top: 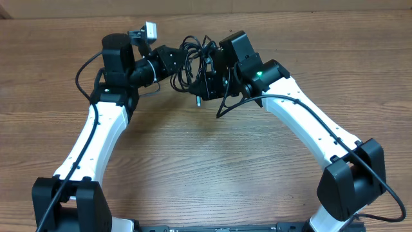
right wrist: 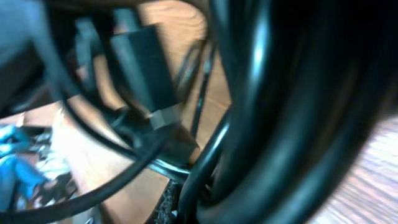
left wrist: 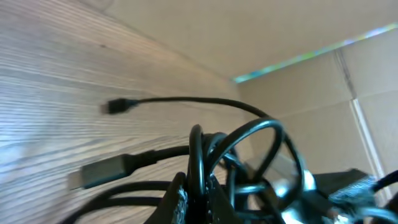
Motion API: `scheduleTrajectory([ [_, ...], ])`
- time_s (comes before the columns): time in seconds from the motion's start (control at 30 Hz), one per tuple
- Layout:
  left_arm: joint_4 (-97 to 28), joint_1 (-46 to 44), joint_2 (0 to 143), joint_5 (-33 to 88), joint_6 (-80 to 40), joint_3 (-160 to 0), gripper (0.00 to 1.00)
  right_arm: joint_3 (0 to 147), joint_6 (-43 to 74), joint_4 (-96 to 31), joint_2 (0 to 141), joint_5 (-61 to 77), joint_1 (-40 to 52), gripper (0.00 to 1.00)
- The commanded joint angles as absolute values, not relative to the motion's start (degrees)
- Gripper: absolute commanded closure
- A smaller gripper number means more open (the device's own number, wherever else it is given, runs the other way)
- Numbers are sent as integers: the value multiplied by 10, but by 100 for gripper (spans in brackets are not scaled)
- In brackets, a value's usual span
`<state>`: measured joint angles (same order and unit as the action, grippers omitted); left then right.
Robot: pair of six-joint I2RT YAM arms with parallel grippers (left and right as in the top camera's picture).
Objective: Untangle cables
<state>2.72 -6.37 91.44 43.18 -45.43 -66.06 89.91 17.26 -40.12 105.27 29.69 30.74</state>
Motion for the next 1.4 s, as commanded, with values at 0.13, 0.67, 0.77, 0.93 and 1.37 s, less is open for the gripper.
scheduleTrajectory([
  [0.13,58,-42,903,703,-470,-672,96,901,182,-406,1057,255,307,96],
  [0.67,-160,15,903,795,-167,-672,96,901,182,-431,1057,251,244,80],
  [0.77,-209,14,903,691,-148,-672,96,901,182,-460,1057,250,242,79],
  [0.93,-284,14,903,671,-88,-672,96,901,180,-511,1057,235,225,83],
  [1.37,-303,0,903,704,36,-672,96,901,110,-550,1048,349,212,71],
])
